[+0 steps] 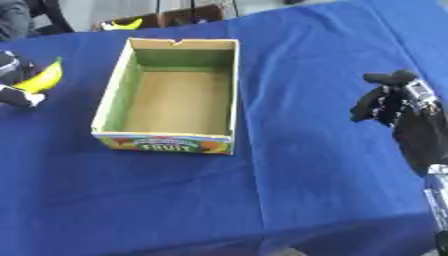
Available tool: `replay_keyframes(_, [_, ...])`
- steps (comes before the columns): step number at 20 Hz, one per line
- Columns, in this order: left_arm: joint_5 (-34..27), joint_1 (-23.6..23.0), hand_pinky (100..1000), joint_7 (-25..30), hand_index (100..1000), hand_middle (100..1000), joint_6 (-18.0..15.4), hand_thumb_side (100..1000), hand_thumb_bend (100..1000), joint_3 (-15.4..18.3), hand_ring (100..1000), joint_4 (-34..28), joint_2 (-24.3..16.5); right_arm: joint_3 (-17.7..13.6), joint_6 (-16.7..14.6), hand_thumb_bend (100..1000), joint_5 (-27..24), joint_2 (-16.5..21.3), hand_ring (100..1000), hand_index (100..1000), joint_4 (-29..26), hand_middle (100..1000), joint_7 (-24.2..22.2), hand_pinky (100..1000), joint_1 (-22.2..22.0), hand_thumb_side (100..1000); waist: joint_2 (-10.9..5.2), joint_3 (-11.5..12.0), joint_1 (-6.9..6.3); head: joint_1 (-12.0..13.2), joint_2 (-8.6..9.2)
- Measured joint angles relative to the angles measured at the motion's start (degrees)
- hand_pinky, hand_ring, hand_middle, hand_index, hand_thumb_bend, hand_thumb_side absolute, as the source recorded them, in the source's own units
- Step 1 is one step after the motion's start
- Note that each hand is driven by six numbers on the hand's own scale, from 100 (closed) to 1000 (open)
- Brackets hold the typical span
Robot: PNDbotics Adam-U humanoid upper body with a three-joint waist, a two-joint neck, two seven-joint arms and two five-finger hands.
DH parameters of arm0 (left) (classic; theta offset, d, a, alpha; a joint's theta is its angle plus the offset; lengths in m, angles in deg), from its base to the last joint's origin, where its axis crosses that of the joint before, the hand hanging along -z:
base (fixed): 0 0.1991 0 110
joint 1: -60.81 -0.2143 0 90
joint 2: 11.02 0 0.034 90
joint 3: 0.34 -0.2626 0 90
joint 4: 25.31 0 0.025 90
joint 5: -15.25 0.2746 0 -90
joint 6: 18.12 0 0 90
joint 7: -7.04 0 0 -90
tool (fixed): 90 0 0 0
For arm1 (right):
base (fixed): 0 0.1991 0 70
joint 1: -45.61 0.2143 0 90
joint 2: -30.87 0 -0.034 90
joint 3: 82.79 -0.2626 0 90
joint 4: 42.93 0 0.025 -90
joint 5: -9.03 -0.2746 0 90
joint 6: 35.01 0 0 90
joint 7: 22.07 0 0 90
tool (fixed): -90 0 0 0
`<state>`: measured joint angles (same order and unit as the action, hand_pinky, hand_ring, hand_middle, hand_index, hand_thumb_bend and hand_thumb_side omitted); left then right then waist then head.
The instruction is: Pick up objects on the table and place them in the box.
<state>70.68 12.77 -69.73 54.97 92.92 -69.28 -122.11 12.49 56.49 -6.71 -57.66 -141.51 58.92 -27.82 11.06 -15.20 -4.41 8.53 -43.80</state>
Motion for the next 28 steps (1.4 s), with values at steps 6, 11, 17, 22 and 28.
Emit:
replay_keyframes(6, [-1.23, 2.25, 465, 1.89, 557, 448, -1.58, 237, 100, -1.40, 444, -3.71, -0.34, -0.01, -0.01, 100, 0.00, 0.00, 580, 811, 0.01, 510, -0.02, 581, -0.53, 931, -1.35, 0.02, 0.04, -0.10, -0.02])
replay_keyframes(11, [-1.43, 6.34, 469, 3.97, 559, 449, -3.65, 237, 100, -3.62, 446, -7.05, 0.91, 0.03, 0.00, 100, -0.01, 0.00, 580, 811, 0.01, 511, -0.27, 582, -0.89, 928, -2.41, -0.40, 0.11, 0.01, -0.03])
replay_keyframes(17, [-1.03, 10.17, 475, 6.44, 562, 453, -6.12, 241, 100, -6.42, 451, -9.10, 6.63, 0.20, 0.17, 100, -0.06, -0.02, 581, 811, 0.03, 511, -0.69, 582, -0.98, 930, -2.98, -1.94, -0.27, 0.73, -0.03])
replay_keyframes(22, [0.64, 11.66, 478, 8.07, 562, 454, -7.91, 240, 100, -8.59, 453, -9.86, 11.63, 0.50, 0.32, 100, -0.09, -0.11, 580, 811, 0.04, 512, -1.13, 583, -0.93, 930, -3.04, -3.47, -0.82, 1.30, -0.03])
replay_keyframes(28, [2.66, 12.04, 478, 8.93, 562, 455, -9.46, 248, 100, -10.18, 454, -9.86, 15.83, 0.79, 0.44, 100, -0.18, -0.42, 579, 812, 0.05, 512, -1.46, 584, -0.63, 932, -3.15, -4.59, -1.42, 1.71, -0.03])
